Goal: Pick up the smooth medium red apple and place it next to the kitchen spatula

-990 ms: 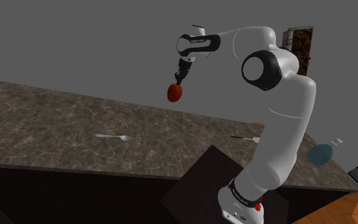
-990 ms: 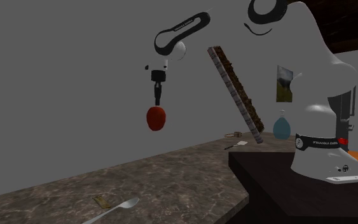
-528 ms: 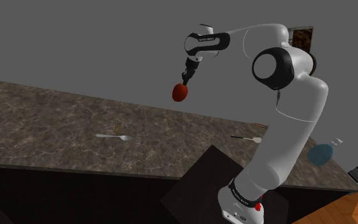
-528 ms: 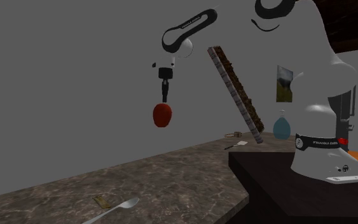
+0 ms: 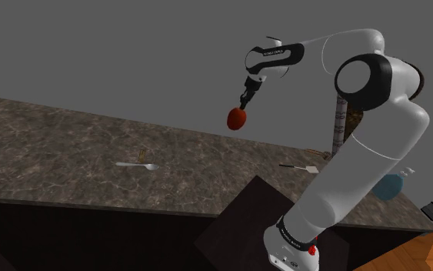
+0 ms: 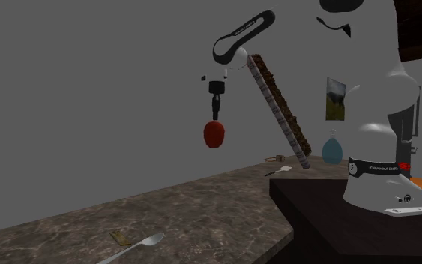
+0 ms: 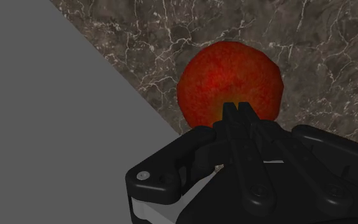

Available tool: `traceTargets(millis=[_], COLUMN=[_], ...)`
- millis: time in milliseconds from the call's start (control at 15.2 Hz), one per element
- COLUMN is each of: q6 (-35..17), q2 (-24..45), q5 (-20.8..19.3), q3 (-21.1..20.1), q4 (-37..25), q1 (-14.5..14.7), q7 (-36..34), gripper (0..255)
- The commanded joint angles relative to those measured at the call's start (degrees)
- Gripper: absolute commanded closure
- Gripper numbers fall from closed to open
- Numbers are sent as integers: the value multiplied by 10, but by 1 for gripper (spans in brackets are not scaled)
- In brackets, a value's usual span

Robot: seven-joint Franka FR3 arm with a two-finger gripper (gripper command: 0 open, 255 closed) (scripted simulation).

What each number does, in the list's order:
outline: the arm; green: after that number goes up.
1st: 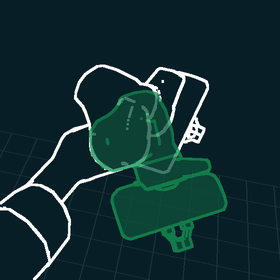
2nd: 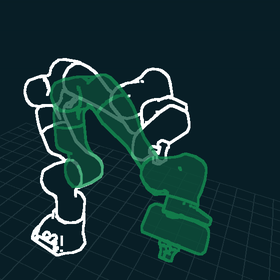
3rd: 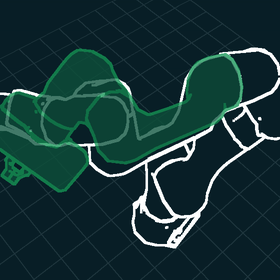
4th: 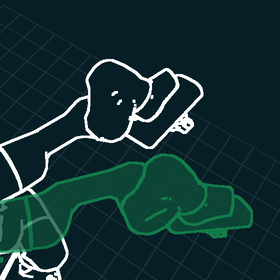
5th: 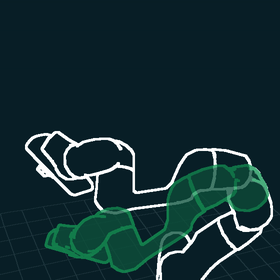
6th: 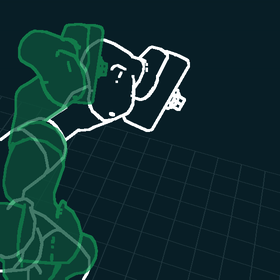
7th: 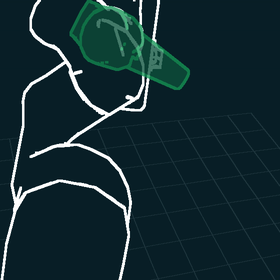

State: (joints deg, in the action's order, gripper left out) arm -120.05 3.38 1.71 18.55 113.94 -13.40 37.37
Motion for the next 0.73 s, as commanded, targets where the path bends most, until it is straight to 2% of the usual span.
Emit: traceTargets(millis=[0,660], q6=[-7,-19], q2=[-25,-130], q5=[-7,-53], q3=[10,70], q4=[31,140], q1=[-10,-69], q7=[18,112], gripper=[255,255])
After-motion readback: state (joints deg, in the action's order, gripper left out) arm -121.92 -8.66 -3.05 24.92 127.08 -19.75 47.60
